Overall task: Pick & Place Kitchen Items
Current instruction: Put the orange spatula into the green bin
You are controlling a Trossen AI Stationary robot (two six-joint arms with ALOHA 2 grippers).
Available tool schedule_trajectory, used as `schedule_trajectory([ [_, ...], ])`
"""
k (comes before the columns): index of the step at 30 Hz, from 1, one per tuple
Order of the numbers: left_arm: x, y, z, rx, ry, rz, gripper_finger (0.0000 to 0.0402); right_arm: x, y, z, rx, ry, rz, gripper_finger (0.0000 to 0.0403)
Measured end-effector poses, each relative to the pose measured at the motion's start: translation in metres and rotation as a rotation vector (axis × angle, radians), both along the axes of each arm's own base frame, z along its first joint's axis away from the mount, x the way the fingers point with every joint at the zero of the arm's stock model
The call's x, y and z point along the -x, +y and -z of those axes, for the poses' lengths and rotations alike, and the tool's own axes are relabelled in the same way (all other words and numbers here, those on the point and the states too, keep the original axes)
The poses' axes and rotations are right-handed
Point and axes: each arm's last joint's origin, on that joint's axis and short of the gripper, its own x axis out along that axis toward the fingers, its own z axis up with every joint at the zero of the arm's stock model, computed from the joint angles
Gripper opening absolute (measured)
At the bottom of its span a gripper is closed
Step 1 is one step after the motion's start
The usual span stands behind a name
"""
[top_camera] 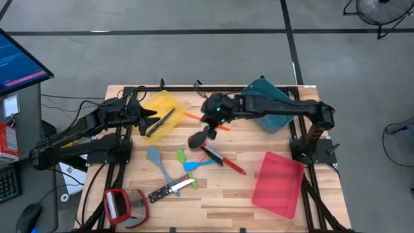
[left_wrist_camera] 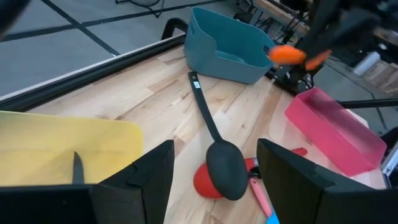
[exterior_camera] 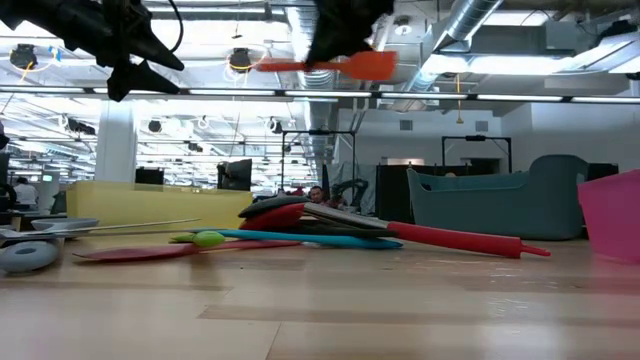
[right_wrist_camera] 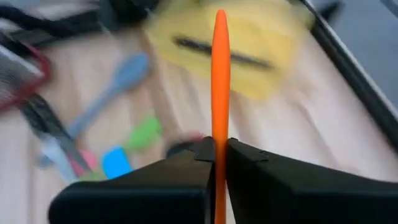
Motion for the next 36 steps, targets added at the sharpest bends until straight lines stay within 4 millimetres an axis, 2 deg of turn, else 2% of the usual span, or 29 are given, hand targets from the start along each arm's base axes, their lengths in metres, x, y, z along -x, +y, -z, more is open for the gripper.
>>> schedule_trajectory([
  [5,0.0,0.0,0.0,-0.001,0.001,-0.003,0.0209,0.039,-0.027,-0.014,0.04,0.111,0.084,0.0004],
  [7,0.0,0.0,0.0,-0.001,0.001,-0.004,0.0209,0.057,-0.036,-0.017,0.046,0.105,0.115,0.0004],
  [10,0.0,0.0,0.0,-0.003,0.002,-0.008,0.0209,0.094,-0.047,-0.013,0.04,0.123,0.178,0.0005],
  [12,0.0,0.0,0.0,-0.002,0.002,-0.008,0.0209,0.119,-0.053,-0.002,0.035,0.144,0.225,0.0005],
  [17,0.0,0.001,0.0,-0.011,0.006,-0.032,0.0209,0.175,-0.066,0.04,0.031,0.182,0.347,0.0005],
  [22,0.001,0.002,0.0,-0.026,0.014,-0.075,0.0209,0.213,-0.079,0.071,0.073,0.183,0.423,0.0005],
  [28,0.002,0.004,0.0,-0.045,0.023,-0.135,0.0209,0.232,-0.094,0.1,0.057,0.202,0.53,0.0005],
  [36,0.002,0.004,0.0,-0.052,0.026,-0.155,0.0209,0.223,-0.113,0.128,0.035,0.273,0.577,0.0005],
])
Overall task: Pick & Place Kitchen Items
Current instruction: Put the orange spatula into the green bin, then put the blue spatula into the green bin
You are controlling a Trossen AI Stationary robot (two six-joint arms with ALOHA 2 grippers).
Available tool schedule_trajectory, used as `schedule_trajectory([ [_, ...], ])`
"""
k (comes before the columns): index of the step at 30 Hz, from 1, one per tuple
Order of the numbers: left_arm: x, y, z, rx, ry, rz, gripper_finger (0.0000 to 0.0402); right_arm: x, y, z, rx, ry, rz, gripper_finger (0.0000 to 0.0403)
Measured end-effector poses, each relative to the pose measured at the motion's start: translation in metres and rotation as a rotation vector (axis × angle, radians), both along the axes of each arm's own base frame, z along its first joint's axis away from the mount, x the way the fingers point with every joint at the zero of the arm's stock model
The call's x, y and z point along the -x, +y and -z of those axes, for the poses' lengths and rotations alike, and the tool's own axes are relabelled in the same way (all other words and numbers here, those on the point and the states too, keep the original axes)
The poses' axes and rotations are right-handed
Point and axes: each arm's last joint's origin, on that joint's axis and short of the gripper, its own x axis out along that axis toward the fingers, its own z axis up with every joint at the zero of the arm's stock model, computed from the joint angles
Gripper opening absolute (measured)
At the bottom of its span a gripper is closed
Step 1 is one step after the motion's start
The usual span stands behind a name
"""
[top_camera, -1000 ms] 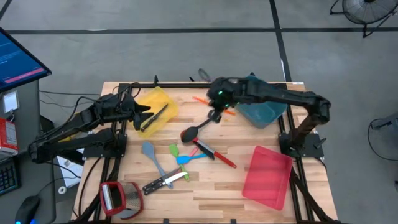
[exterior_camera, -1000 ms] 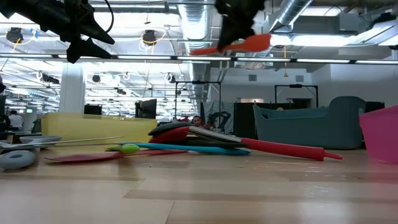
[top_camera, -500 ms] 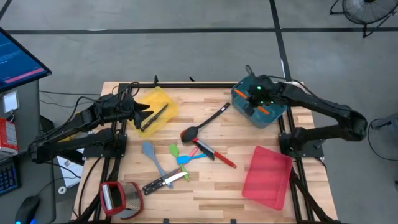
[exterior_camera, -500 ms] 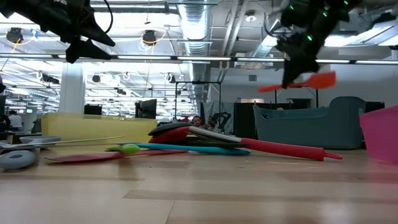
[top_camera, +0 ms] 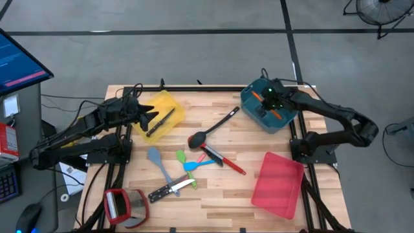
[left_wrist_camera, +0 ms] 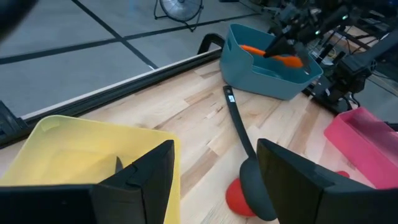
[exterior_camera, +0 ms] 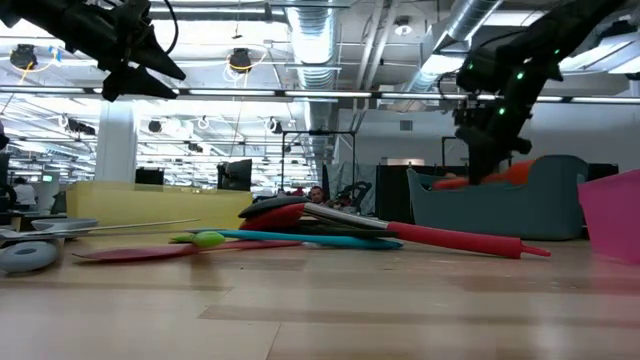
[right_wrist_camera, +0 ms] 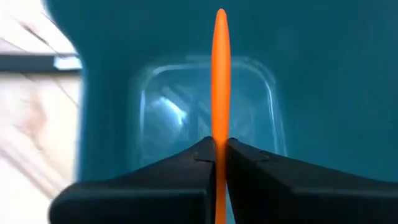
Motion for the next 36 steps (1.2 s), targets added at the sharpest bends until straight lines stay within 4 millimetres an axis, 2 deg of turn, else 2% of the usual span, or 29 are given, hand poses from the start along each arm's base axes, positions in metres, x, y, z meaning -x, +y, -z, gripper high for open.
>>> schedule_trajectory([
  [6,0.0,0.0,0.0,0.0,0.0,0.0,0.0209,-0.007,-0.008,0.025,-0.062,0.108,0.003,0.0006],
  [11,0.0,0.0,0.0,0.0,0.0,0.0,0.0209,-0.011,-0.011,0.039,-0.103,0.148,0.003,0.0013],
  [17,0.0,0.0,0.0,0.0,0.0,0.001,0.0209,-0.012,-0.013,0.048,-0.131,0.178,0.003,0.0044],
  [22,0.0,0.0,0.0,0.0,0.001,0.001,0.0209,-0.013,-0.011,0.046,-0.129,0.169,0.006,0.0049],
  [27,-0.001,0.0,0.001,-0.009,0.019,0.023,0.0212,-0.013,-0.008,0.028,-0.122,0.124,0.044,0.007],
  [32,-0.008,-0.001,0.004,0.02,0.037,0.145,0.0236,-0.019,-0.006,-0.016,-0.097,-0.001,0.008,0.0129],
  [36,-0.016,-0.004,0.008,0.093,0.04,0.308,0.0258,-0.03,0.008,-0.056,-0.104,-0.19,-0.105,0.0188],
])
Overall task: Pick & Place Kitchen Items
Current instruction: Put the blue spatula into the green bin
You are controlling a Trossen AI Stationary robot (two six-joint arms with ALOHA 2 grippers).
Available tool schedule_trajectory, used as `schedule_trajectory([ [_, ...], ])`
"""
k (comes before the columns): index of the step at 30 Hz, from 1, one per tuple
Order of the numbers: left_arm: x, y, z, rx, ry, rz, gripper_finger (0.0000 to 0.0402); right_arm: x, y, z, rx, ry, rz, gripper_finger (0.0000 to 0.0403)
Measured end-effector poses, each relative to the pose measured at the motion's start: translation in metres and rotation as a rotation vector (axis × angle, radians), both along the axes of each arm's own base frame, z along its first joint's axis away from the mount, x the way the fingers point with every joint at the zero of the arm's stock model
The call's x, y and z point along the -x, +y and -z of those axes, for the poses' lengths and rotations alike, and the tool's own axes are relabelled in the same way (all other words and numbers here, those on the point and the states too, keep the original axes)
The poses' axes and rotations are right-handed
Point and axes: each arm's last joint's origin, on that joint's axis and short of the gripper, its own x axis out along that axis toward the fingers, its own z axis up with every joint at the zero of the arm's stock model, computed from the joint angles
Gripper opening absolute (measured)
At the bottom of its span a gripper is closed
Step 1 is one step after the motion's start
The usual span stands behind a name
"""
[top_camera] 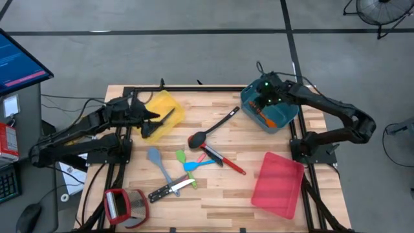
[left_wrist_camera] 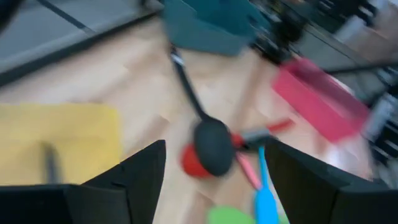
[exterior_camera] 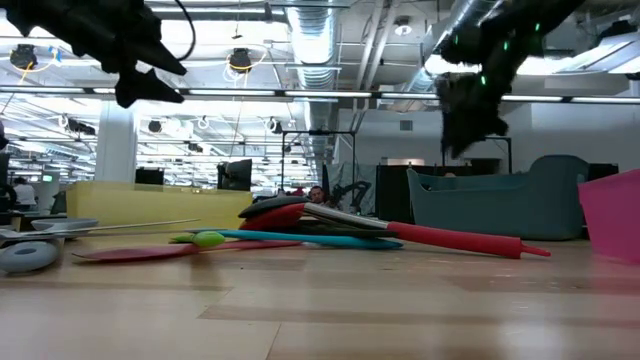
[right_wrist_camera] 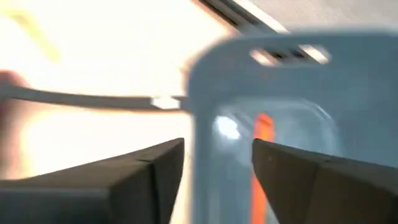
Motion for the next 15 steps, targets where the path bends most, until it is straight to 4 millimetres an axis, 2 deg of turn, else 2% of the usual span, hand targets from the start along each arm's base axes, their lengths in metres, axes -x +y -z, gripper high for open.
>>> schedule_trajectory([
  [4,-0.009,-0.004,0.005,0.033,0.034,0.083,0.0268,-0.021,0.03,-0.024,0.043,-0.103,-0.149,0.0226],
  [8,-0.014,-0.005,0.009,0.028,0.07,0.105,0.0268,-0.052,0.067,-0.029,0.066,-0.164,-0.343,0.0234],
  [11,-0.016,-0.004,0.01,0.016,0.083,0.113,0.0265,-0.076,0.095,-0.022,0.079,-0.187,-0.463,0.0232],
  [15,-0.016,-0.004,0.009,-0.004,0.083,0.111,0.0262,-0.106,0.129,-0.002,0.077,-0.195,-0.6,0.0226],
])
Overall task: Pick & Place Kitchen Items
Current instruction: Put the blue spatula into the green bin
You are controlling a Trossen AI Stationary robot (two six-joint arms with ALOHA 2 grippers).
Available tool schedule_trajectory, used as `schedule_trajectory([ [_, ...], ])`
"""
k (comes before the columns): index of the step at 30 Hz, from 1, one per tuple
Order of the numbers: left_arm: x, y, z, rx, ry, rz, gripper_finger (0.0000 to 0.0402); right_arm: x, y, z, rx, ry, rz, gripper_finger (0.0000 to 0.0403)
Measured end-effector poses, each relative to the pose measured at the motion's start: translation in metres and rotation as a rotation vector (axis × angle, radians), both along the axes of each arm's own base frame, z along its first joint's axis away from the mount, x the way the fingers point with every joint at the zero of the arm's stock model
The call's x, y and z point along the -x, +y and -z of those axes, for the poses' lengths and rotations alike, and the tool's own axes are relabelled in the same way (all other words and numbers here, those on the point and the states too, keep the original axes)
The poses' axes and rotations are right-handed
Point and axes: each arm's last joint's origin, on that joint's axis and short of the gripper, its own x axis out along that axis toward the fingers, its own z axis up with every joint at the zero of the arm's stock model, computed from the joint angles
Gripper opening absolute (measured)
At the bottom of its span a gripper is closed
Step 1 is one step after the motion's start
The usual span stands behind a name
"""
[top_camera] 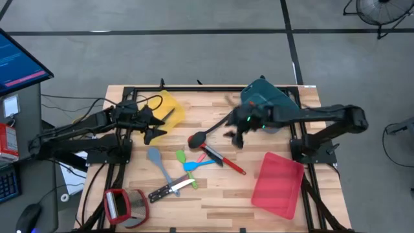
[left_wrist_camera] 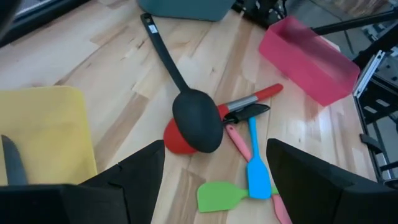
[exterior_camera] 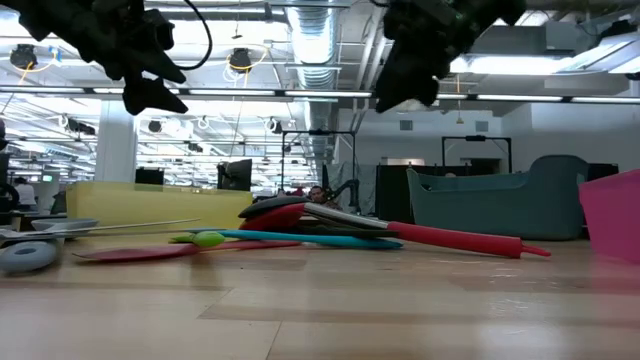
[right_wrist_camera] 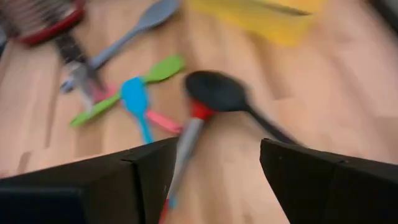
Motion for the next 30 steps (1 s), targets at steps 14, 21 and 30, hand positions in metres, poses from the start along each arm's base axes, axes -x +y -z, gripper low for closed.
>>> schedule_trajectory([
  [14,0.0,0.0,-0.001,-0.006,-0.011,-0.001,0.0262,-0.071,0.067,0.078,0.039,0.048,-0.222,0.0223],
  [21,-0.001,0.0,-0.001,-0.008,-0.016,-0.001,0.0262,-0.11,0.087,0.103,0.065,0.105,-0.284,0.0221],
  [30,-0.001,0.0,-0.002,-0.031,-0.014,0.012,0.0262,-0.122,0.086,0.135,0.051,0.291,-0.24,0.0221],
])
